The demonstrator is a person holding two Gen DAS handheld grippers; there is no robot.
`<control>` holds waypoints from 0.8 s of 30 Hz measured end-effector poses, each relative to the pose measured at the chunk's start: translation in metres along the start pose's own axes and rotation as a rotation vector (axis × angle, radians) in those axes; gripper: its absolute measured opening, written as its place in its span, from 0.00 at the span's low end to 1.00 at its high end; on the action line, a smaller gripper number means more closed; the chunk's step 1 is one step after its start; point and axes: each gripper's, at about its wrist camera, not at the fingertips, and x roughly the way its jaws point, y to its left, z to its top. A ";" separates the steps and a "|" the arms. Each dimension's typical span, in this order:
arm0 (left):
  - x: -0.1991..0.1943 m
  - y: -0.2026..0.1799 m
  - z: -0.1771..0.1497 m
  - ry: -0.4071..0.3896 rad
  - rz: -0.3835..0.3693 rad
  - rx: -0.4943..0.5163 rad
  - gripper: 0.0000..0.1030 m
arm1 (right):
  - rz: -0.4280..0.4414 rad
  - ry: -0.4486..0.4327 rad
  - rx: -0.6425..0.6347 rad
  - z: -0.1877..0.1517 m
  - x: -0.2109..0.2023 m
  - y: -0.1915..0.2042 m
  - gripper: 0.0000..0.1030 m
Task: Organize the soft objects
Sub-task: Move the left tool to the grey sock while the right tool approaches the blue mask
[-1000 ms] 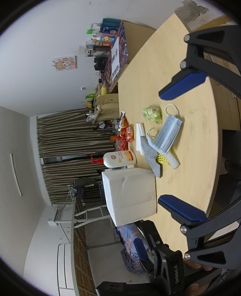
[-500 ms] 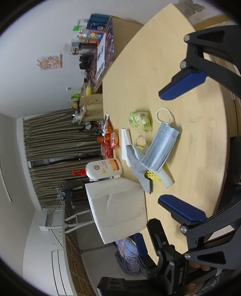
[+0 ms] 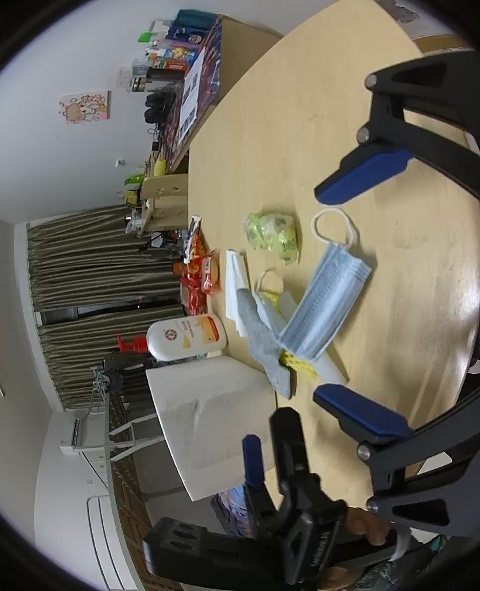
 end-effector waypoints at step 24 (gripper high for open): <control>0.066 0.043 0.031 0.024 0.165 -0.057 0.99 | -0.050 0.021 0.001 0.013 0.022 -0.011 0.97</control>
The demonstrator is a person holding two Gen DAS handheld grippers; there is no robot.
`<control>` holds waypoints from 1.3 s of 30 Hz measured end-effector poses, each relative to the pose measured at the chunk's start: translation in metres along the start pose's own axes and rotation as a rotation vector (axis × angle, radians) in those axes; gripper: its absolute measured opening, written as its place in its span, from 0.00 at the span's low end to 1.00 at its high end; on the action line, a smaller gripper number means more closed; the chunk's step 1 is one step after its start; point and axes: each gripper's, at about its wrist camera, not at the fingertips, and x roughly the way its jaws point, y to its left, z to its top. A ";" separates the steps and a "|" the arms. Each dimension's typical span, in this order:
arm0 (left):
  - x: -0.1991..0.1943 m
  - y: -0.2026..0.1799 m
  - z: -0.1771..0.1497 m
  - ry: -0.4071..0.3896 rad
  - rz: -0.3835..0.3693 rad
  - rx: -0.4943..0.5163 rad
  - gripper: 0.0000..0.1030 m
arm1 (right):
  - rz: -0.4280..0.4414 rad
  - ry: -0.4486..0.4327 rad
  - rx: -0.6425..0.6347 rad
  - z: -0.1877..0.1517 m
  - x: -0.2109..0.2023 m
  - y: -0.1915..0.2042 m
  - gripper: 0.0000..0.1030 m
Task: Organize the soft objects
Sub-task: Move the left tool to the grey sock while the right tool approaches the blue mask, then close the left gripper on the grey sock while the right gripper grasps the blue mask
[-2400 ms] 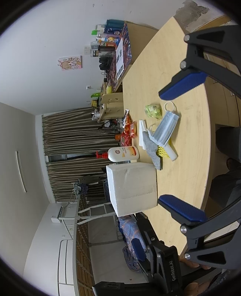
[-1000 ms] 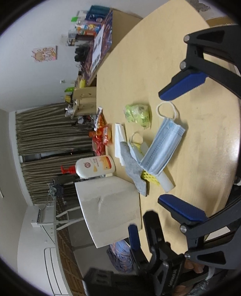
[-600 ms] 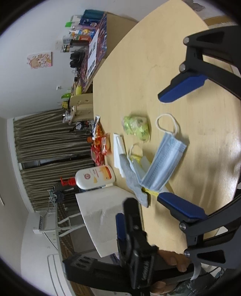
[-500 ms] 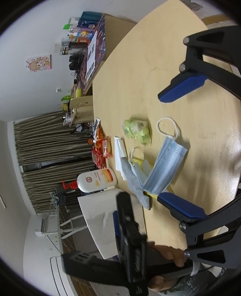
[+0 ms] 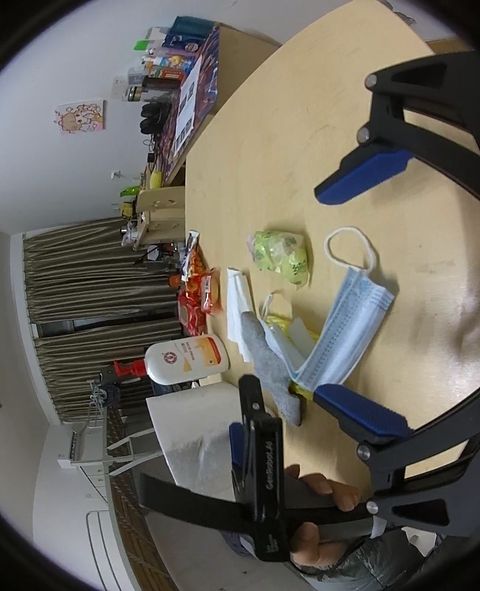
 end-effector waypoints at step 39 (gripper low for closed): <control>0.028 0.012 -0.022 0.190 -0.128 0.001 0.21 | 0.166 0.219 -0.122 -0.014 0.045 0.028 0.48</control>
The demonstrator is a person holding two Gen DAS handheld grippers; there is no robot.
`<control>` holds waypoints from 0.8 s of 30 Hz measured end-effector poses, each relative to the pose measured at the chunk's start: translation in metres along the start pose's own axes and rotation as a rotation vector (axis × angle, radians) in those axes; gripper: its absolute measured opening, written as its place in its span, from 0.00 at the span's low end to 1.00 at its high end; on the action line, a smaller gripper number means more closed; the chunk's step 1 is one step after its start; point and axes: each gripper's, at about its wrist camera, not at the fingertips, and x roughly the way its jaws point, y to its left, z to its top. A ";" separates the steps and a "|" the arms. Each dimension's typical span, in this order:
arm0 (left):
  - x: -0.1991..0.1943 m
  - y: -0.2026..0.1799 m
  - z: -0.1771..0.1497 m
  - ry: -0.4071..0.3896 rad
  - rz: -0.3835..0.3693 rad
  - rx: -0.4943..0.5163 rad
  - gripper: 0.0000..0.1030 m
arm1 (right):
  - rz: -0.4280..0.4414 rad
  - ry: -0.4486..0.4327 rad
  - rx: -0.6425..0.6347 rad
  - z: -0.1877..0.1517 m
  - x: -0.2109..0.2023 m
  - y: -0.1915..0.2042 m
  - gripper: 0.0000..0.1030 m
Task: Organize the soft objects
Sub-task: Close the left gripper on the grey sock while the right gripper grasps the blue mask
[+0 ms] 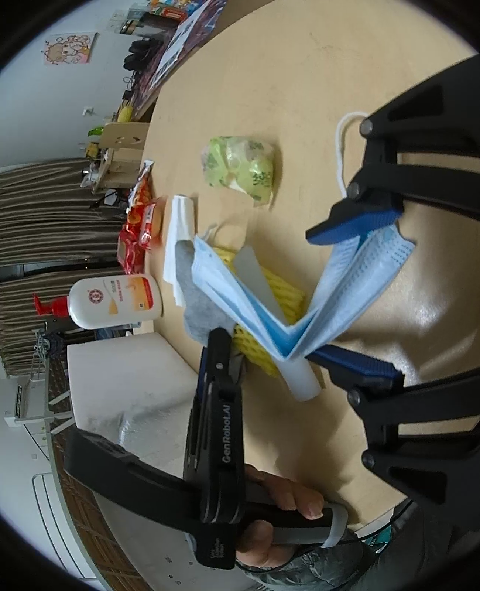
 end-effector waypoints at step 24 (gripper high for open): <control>-0.066 0.006 0.008 -0.214 -0.099 -0.038 0.14 | 0.028 -0.159 0.184 0.017 -0.051 -0.001 0.13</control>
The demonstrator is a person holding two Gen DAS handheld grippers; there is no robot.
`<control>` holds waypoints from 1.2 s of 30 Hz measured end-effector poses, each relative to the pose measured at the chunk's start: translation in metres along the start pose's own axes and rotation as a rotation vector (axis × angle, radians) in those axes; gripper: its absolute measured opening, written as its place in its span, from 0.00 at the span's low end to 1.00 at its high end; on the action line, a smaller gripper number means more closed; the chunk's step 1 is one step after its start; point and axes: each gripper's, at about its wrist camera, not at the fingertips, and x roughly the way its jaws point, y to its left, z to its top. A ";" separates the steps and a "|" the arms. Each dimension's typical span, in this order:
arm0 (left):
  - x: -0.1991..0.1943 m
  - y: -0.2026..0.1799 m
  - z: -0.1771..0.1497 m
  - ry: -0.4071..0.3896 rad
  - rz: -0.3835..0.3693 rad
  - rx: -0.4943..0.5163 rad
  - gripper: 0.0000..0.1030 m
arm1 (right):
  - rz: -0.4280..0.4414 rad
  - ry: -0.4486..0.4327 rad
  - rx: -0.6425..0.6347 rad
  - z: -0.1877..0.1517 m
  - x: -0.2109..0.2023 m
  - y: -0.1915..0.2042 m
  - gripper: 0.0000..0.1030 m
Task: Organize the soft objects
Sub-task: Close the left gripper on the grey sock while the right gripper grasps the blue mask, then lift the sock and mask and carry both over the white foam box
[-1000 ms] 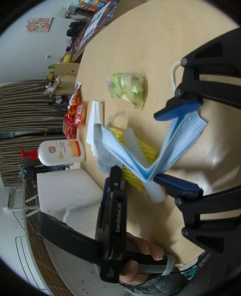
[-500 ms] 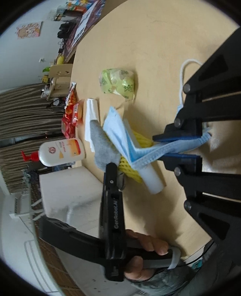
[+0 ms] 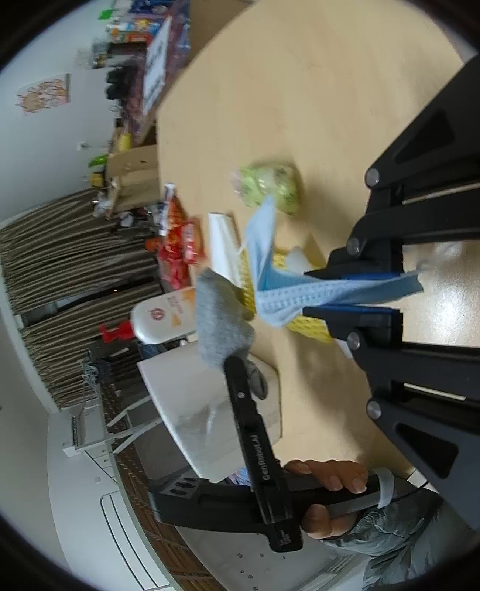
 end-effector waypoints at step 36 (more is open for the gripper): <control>-0.189 -0.028 -0.005 -0.280 0.327 0.022 0.14 | 0.108 -0.269 -0.228 0.050 -0.060 0.078 0.13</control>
